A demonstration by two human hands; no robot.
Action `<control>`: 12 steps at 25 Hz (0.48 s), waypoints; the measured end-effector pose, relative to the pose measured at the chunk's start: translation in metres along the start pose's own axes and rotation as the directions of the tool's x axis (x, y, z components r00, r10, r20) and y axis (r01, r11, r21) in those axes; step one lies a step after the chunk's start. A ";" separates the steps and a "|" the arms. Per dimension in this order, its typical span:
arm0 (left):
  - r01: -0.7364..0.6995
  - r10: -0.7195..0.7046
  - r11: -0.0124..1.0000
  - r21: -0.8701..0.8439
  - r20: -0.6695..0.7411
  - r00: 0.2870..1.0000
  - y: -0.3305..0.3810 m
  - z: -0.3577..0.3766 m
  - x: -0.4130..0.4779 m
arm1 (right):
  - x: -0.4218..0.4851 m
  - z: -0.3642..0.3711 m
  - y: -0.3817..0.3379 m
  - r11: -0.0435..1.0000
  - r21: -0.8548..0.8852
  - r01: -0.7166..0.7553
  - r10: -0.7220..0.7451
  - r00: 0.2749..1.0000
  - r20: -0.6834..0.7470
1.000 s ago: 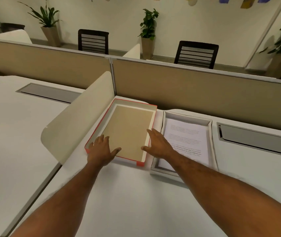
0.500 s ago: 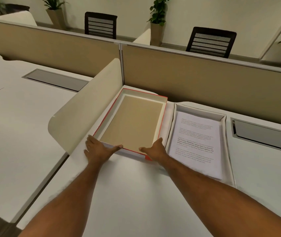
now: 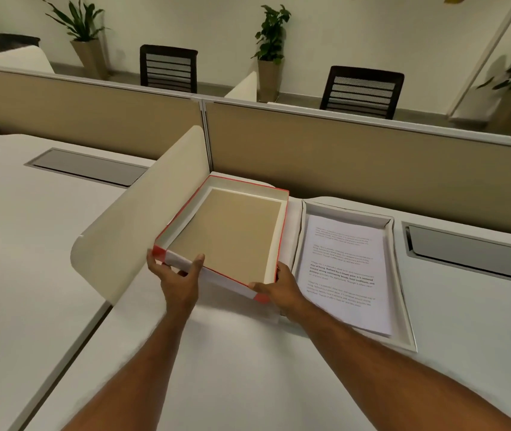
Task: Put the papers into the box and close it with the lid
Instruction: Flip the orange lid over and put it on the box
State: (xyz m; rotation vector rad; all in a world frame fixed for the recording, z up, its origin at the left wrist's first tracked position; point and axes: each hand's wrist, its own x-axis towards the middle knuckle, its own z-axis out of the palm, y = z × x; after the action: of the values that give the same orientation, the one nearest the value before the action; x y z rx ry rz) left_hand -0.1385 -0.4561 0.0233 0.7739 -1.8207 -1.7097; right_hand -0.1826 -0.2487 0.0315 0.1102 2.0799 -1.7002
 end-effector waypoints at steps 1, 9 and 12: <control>-0.009 0.008 0.999 -0.033 -0.018 1.000 0.005 0.005 -0.002 | -0.002 -0.004 -0.001 1.000 0.003 -0.006 0.006 1.000 0.026; -0.366 0.354 0.926 0.091 0.121 0.927 0.049 0.024 -0.026 | -0.020 -0.033 -0.050 0.954 -0.299 0.014 -0.019 1.000 -0.013; -0.505 0.461 0.846 0.171 0.243 0.854 0.061 0.029 -0.045 | -0.029 -0.034 -0.095 0.995 -0.015 0.103 -0.103 0.995 0.019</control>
State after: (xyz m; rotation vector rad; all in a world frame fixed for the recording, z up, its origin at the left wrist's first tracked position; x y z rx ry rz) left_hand -0.1308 -0.4007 0.0827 0.1905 -2.1463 -1.2880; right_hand -0.1983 -0.2324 0.1338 -0.0179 2.1184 -1.7372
